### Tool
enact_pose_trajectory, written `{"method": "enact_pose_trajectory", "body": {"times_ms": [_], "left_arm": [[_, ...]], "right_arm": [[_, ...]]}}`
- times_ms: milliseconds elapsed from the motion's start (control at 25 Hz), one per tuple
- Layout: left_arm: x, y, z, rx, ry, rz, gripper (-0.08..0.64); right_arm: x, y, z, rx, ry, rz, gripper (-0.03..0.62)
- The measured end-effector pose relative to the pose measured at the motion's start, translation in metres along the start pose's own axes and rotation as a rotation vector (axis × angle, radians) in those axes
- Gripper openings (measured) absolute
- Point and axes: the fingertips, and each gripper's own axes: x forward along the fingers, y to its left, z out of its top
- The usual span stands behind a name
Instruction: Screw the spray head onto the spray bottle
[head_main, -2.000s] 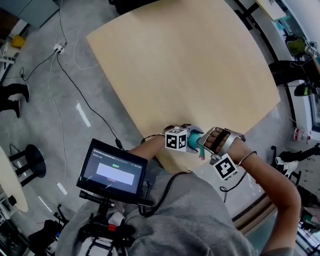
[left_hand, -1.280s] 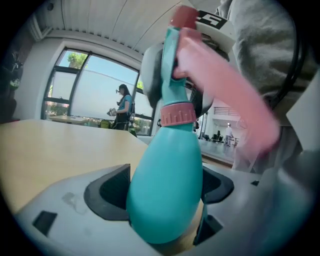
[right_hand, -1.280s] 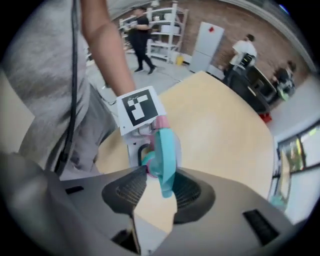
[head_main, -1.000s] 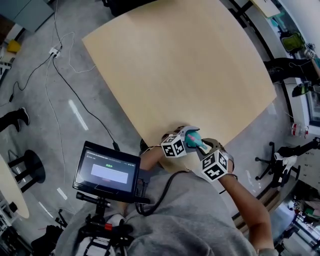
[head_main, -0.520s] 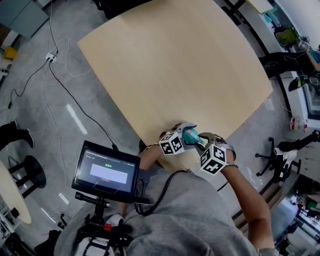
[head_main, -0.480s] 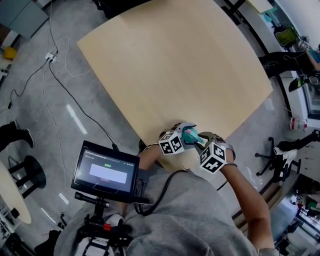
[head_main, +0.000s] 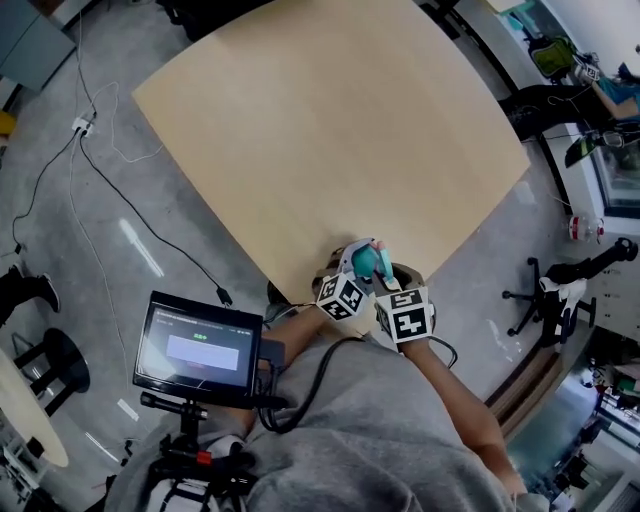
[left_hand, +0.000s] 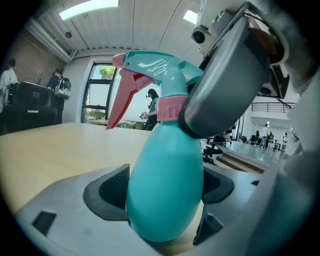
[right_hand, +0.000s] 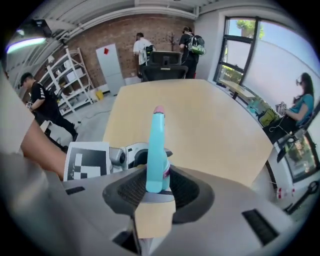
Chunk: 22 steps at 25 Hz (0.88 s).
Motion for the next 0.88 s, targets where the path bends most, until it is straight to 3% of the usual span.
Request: {"method": "enact_pose_trajectory", "body": {"times_ms": [160,240,320,440,520,600,680,800,880], "left_arm": [[-0.004,0.001,-0.006,0.016,0.005,-0.018,0.377],[-0.005,-0.003,-0.006,0.024,0.002,-0.070,0.377],[-0.005,-0.007,-0.006,0.042,0.004,-0.143,0.377],[-0.004,-0.014,-0.006,0.080,0.014,-0.272,0.377],[-0.005,-0.017,-0.006,0.105,0.031,-0.357,0.377],[-0.006,-0.020,-0.006,0.129,0.052,-0.436,0.377],[-0.008,-0.023,-0.006,0.153,0.073,-0.500,0.377],[-0.009,-0.027,-0.006,0.195,0.099,-0.560,0.377],[-0.009,-0.030,-0.005,0.218,0.108,-0.580,0.377]], "right_arm": [[0.003,0.008,0.000,-0.036,-0.012,0.038,0.134],[-0.002,0.012,-0.001,-0.121,0.014,0.068,0.141],[-0.014,0.007,0.003,-0.271,0.014,0.062,0.174],[-0.044,-0.002,0.015,-0.641,-0.009,0.043,0.215],[-0.066,-0.002,0.018,-1.001,0.000,0.067,0.215],[-0.081,-0.006,0.020,-1.420,0.024,0.054,0.215],[-0.085,-0.009,0.030,-1.732,0.018,0.028,0.215],[-0.074,0.016,0.043,-1.907,-0.079,0.095,0.215],[-0.060,0.026,0.034,-2.026,-0.039,0.179,0.215]]}}
